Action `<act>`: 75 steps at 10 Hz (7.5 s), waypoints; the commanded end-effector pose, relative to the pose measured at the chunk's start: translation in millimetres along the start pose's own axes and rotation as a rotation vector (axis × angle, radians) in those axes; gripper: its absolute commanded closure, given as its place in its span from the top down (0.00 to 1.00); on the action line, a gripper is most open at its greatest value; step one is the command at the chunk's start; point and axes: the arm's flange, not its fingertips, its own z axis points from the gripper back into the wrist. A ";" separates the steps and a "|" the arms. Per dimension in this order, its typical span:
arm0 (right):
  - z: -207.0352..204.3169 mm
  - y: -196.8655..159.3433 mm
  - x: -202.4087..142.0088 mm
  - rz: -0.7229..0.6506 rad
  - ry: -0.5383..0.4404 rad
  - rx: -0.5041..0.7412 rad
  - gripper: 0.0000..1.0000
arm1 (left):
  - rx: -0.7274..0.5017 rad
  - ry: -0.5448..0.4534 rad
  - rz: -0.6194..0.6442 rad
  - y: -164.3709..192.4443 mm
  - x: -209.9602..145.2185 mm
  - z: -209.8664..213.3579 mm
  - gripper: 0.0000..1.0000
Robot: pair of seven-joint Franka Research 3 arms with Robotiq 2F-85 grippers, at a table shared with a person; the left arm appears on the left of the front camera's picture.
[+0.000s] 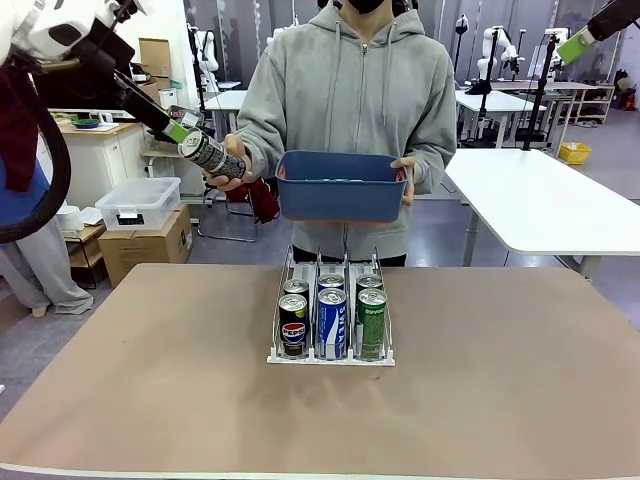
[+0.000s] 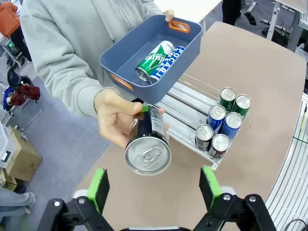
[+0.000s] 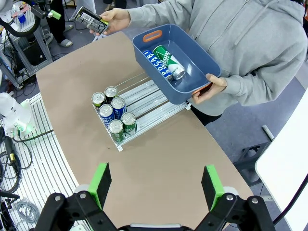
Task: Fill the beverage cans into the dispenser.
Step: Pick up the Pepsi coke handed by the human, then place the picked Pepsi coke in the line of the Automatic Can Dispenser with the same cans.
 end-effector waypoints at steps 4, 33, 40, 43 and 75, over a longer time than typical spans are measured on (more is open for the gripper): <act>-0.6 -0.9 -0.4 0.001 -0.005 0.011 1.00 | 0.000 0.000 0.000 0.0 0.0 0.0 1.00; -0.6 -0.9 -0.4 0.001 -0.005 0.011 1.00 | 0.069 -0.046 0.183 6.4 -19.9 -56.5 0.06; -0.6 -0.9 -0.4 0.001 -0.005 0.011 1.00 | 0.057 -0.072 0.091 0.8 -20.6 -51.7 0.00; -0.6 -0.9 -0.4 0.001 -0.005 0.011 1.00 | 0.073 -0.046 0.127 4.7 -14.6 -52.5 0.00; -0.6 -0.9 -0.4 0.001 -0.005 0.011 1.00 | 0.059 0.389 0.276 -66.2 -14.7 -121.1 0.58</act>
